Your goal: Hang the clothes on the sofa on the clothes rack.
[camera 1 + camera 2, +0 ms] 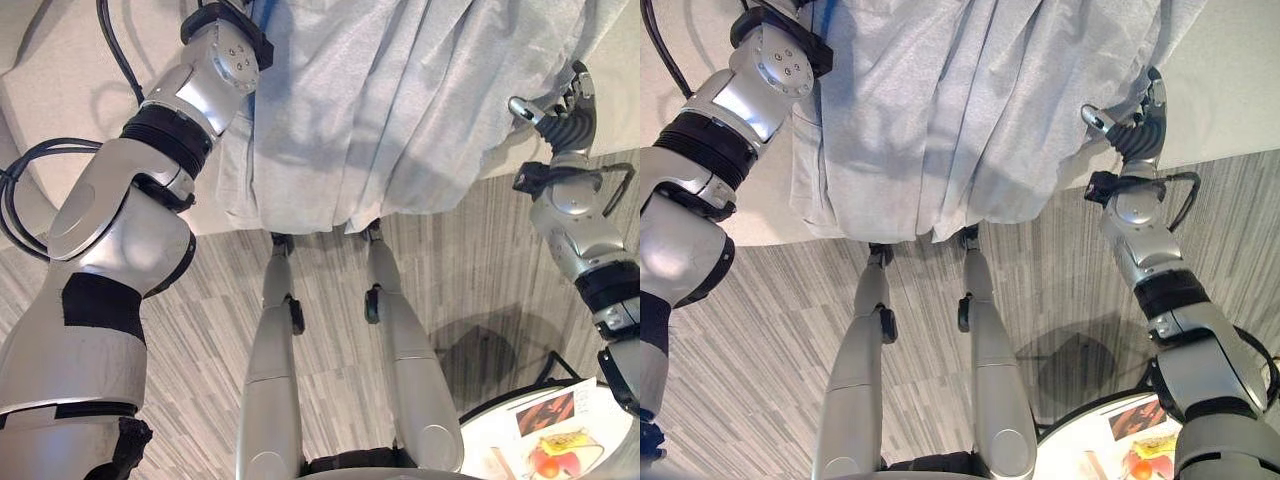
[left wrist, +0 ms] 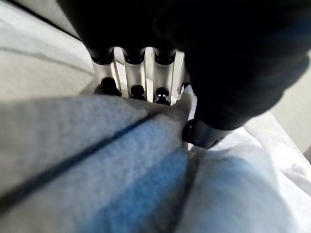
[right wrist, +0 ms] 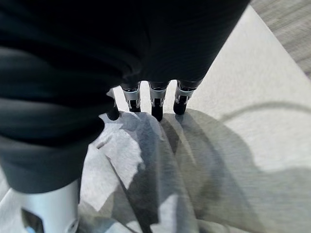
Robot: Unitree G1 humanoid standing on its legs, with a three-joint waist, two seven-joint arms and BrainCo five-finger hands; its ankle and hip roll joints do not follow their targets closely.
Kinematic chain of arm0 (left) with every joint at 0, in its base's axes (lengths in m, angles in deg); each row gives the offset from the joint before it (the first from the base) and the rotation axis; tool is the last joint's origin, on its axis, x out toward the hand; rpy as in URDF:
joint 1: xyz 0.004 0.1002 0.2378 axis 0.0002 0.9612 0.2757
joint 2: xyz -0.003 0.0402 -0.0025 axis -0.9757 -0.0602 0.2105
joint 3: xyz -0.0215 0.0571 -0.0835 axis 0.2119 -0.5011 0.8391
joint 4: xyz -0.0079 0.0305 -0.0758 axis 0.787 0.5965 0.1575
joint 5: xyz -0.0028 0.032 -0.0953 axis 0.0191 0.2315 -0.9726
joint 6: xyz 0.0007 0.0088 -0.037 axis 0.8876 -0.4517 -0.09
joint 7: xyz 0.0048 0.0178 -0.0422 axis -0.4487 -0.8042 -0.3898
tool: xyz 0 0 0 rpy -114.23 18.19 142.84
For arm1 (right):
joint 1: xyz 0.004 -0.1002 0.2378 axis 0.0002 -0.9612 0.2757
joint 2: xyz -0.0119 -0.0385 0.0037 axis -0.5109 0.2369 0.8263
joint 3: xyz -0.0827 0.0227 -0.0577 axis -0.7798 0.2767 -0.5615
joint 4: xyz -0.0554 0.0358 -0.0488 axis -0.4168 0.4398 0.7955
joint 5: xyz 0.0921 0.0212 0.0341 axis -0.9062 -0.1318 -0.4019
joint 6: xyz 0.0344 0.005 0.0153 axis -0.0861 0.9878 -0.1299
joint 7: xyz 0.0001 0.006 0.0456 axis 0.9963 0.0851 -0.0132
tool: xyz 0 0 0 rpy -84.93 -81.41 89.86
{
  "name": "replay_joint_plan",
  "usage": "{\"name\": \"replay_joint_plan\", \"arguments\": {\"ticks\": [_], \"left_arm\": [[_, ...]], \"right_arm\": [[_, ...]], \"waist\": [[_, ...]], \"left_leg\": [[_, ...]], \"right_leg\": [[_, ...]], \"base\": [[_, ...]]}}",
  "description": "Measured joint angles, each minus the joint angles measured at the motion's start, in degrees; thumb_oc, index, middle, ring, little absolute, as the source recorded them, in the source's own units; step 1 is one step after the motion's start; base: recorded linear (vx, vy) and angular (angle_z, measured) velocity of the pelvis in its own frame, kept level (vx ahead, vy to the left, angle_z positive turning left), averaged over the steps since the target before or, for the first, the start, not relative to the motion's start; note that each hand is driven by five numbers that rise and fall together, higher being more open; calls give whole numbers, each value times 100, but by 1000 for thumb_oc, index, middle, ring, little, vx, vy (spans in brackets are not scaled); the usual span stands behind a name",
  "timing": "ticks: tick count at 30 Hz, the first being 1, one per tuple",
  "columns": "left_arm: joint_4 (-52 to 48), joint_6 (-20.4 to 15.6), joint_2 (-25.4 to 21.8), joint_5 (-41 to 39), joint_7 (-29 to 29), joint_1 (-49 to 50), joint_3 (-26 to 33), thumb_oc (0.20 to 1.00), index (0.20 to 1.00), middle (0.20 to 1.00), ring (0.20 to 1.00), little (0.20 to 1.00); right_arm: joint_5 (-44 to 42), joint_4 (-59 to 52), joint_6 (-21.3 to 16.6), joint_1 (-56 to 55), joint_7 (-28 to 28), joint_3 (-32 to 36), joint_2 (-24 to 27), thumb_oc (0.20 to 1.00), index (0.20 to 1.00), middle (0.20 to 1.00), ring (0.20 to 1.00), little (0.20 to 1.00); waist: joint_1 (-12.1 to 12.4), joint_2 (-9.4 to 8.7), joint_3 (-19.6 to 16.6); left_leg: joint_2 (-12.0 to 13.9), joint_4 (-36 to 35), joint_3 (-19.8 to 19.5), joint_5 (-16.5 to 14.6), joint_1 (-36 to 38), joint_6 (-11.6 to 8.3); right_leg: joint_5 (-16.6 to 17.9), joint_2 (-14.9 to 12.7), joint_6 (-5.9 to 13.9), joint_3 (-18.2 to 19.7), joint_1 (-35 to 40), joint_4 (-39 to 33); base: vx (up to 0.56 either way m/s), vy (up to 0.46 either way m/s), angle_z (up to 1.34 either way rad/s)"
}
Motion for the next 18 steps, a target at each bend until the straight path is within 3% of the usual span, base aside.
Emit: {"name": "replay_joint_plan", "arguments": {"ticks": [9,18], "left_arm": [[23,3,-35,-6,-53,-4,-3,200,200,200,200,200],[63,2,-84,-69,-228,-27,-168,200,200,200,200,200]], "right_arm": [[-444,736,-39,481,-7,-141,3,1000,1000,1000,1000,1000],[-1133,1484,57,1295,-49,-1011,141,1000,1000,1000,1000,1000]], "waist": [[22,2,-1],[25,7,-3]], "left_leg": [[-3,51,9,2,-2,2],[35,79,25,5,-11,-3]], "right_leg": [[21,-4,-25,4,12,0],[45,14,-54,7,11,0]], "base": [[0,0,0],[0,0,0]]}}
